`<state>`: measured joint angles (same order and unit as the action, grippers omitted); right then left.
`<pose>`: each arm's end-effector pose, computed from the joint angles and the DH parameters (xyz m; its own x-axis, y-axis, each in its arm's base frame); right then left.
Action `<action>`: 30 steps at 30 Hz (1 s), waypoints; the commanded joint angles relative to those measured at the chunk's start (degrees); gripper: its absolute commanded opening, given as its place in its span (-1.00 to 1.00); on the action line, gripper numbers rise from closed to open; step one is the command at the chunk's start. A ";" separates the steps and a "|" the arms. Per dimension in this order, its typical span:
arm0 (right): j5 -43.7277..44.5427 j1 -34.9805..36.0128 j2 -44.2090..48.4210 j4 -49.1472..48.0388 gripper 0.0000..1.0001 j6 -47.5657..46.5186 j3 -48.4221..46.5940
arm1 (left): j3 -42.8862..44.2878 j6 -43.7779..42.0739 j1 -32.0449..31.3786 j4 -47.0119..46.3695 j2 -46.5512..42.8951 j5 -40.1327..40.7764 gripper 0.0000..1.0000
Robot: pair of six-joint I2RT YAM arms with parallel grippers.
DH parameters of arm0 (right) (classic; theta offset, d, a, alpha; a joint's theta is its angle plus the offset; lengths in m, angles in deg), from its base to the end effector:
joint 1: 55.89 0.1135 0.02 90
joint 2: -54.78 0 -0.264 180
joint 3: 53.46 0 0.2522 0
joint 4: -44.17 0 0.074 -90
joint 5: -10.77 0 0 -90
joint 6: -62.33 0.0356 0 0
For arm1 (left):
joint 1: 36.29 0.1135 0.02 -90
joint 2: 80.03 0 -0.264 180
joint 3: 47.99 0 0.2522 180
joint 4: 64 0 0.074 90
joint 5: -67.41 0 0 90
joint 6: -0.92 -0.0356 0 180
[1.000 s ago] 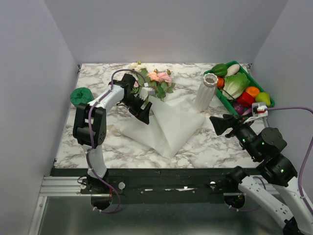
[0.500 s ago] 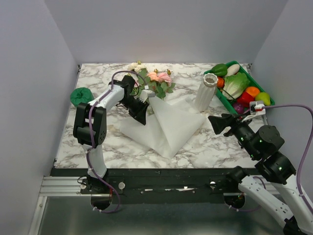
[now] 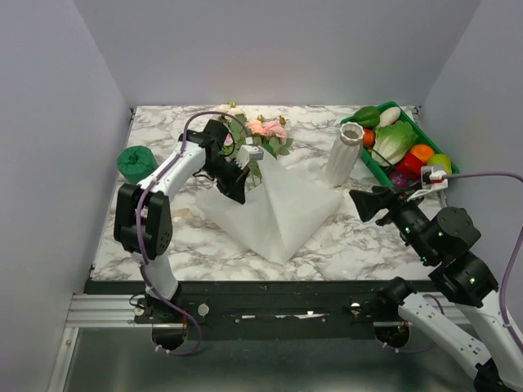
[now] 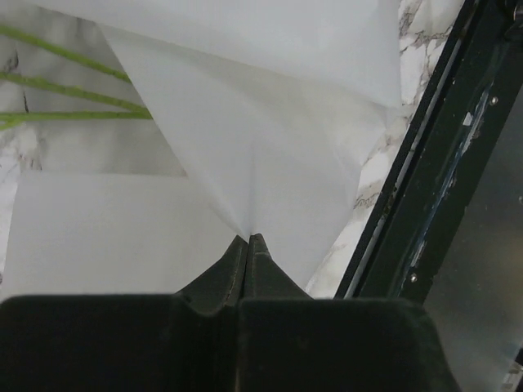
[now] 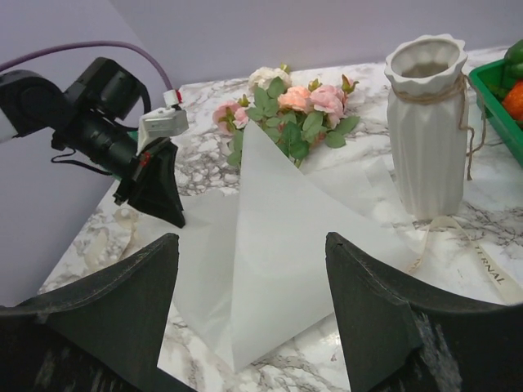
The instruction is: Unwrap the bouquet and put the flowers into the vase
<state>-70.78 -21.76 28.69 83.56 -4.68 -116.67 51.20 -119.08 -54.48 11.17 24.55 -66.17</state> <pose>0.0800 0.0479 0.3775 -0.1995 0.3315 -0.9221 -0.3862 0.8383 0.3849 0.3286 -0.1338 0.2469 -0.6448 0.5931 -0.4821 0.7574 0.4115 -0.5069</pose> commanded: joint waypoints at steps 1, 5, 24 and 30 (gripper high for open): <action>0.52 0.24 -1.16 -0.40 0.60 -2.06 -4.42 | 0.97 -2.17 -5.88 0.91 -10.52 2.70 -1.00; 0.61 0.24 -2.13 -0.31 0.60 -3.03 -6.09 | -2.45 -1.91 -11.76 -1.98 -17.71 5.86 -1.00; 4.12 0.24 -7.92 5.84 0.60 -8.22 -20.33 | -19.95 -8.32 -27.15 -6.14 -39.09 19.83 -0.88; 3.86 0.24 -12.58 5.40 0.60 -7.60 -21.91 | -21.71 -11.66 -32.51 1.49 -44.81 19.85 -0.82</action>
<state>-67.85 -21.76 19.53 87.10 -11.72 -137.26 30.59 -127.04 -84.05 5.27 -16.19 -47.74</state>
